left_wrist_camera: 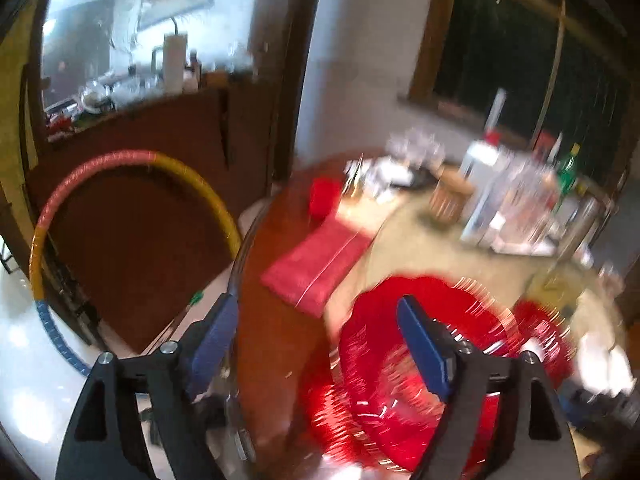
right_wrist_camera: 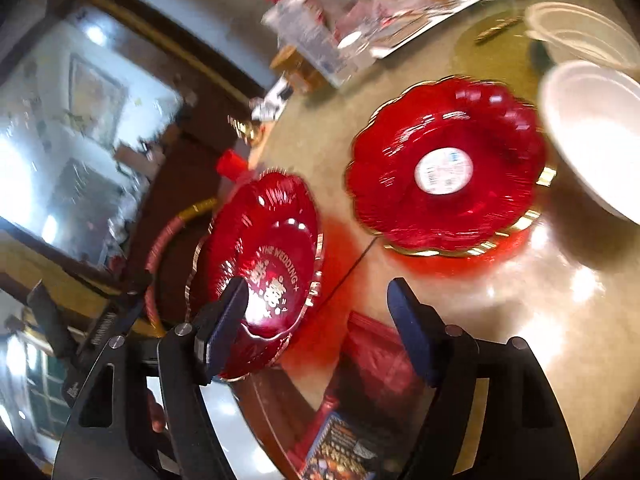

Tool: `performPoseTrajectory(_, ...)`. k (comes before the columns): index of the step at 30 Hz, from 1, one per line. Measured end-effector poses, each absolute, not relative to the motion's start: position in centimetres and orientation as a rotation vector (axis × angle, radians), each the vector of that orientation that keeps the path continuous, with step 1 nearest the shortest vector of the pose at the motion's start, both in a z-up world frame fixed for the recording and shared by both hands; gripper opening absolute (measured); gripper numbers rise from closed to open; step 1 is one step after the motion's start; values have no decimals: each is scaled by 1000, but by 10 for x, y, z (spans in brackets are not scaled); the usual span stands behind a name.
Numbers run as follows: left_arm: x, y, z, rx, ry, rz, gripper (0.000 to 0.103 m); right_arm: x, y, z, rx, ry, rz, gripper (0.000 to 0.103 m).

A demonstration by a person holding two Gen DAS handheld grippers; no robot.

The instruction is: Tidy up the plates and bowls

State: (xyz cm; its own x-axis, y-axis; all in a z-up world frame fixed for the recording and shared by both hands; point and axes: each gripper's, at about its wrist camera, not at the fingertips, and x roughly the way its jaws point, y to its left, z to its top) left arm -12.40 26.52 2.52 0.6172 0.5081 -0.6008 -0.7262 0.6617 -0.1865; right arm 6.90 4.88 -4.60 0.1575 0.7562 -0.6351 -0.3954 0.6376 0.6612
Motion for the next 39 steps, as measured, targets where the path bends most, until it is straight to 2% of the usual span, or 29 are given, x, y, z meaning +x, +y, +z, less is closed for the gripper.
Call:
performPoseTrajectory(4,-94,231,61,-347,509,545,87,70,7,-45,516,1079,820,73)
performPoseTrajectory(10,-3,189,73,-290,656,295,87,79,-32,-56,644,1062,767,73)
performPoseTrajectory(15,77,174,44,-308,870,233,87,93,-41,-66,692,1096,768,73)
performPoseTrajectory(23,133,169,-10,-345,1110,228,87,120,-43,-74,737,1183,728,73)
performPoseTrajectory(37,163,175,-48,-334,1219,264,86,146,-27,-91,734,1260,638,73)
performPoseTrajectory(39,164,175,-52,-344,1235,258,79,149,-26,-94,727,1274,626,72)
